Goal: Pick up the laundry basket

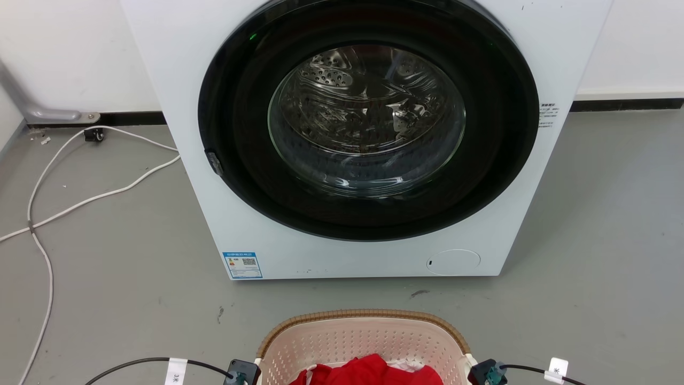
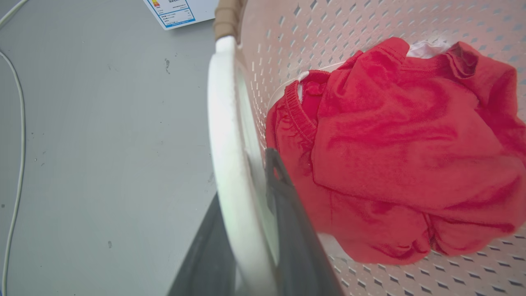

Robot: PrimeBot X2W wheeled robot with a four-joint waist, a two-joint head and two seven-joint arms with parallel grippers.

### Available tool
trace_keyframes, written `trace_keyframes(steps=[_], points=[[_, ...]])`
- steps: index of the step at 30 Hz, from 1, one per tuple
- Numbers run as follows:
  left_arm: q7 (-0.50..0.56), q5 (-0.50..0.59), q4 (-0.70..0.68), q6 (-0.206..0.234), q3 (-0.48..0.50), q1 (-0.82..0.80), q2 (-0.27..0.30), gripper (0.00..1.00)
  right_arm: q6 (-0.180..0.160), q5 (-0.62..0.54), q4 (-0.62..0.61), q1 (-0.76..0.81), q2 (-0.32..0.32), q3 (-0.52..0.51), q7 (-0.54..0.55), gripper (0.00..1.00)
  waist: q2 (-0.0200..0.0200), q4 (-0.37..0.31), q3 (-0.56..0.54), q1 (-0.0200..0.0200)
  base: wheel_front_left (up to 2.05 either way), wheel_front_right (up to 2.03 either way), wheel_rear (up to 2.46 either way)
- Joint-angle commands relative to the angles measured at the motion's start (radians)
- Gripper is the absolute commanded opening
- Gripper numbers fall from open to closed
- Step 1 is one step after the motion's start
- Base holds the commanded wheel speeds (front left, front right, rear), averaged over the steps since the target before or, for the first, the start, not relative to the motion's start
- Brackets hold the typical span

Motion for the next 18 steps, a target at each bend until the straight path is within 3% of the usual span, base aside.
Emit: trace_keyframes(steps=[1, 18], points=[[-0.009, 0.004, -0.01, 0.0, -0.005, 0.0, 0.001, 0.0, 0.005, -0.002, 0.0, -0.005, 0.002, 0.013, 0.003, 0.0, 0.0, 0.001, 0.0, 0.0, 0.0, 0.0, 0.0], [-0.012, -0.016, -0.01, 0.003, -0.026, 0.001, 0.006, 0.0, 0.005, 0.03, 0.002, -0.013, -0.003, 0.05, 0.001, 0.0, 0.0, 0.0, 0.008, 0.0, 0.0, 0.0, 0.0]])
